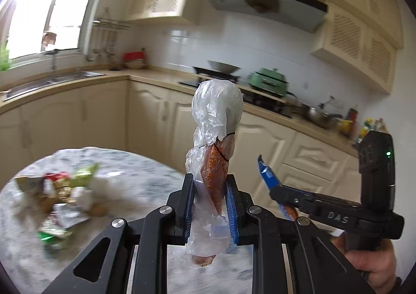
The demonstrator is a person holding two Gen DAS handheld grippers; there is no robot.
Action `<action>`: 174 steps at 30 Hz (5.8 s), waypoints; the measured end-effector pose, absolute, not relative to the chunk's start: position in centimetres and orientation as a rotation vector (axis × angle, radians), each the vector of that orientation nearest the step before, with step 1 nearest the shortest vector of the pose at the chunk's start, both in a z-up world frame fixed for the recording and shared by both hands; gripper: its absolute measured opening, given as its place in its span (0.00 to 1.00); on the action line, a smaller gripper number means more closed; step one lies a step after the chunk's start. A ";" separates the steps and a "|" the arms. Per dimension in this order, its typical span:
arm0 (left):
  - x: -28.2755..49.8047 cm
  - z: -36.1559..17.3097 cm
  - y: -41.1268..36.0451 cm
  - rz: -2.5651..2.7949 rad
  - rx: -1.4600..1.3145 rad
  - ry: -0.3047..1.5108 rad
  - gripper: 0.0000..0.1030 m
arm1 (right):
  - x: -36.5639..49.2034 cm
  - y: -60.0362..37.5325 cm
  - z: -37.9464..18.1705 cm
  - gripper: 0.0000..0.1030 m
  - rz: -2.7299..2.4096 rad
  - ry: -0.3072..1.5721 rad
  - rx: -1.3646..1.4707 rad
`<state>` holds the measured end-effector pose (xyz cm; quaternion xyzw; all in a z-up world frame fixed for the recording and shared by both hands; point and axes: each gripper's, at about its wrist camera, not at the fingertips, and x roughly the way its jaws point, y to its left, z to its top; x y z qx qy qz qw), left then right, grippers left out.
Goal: Collect trash
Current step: 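Carry both items to the bin and open the right gripper over it, then open the left gripper over the bin, then return both grippers to the table, then grasp the white crumpled plastic bag with the right gripper while the left grasps the green-white snack package, then carry both items to the bin and open both grippers over it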
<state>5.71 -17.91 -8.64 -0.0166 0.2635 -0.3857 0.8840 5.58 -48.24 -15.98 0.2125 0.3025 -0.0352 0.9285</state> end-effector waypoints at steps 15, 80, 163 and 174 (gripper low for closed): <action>8.7 -18.1 -39.6 -1.046 0.043 0.966 0.18 | -1.4 -65.0 -24.8 0.19 -0.415 0.749 0.603; 6.3 -9.2 -11.7 -0.459 -0.106 0.581 0.99 | 9.4 -47.3 -16.1 1.00 -0.235 0.661 0.411; 11.1 -17.6 -1.9 -0.351 -0.029 0.758 0.62 | 18.6 -32.6 -19.4 0.34 0.193 0.793 0.289; 5.8 -10.8 -4.4 -0.424 0.002 0.573 0.62 | 14.3 -35.1 -15.4 0.34 0.140 0.684 0.285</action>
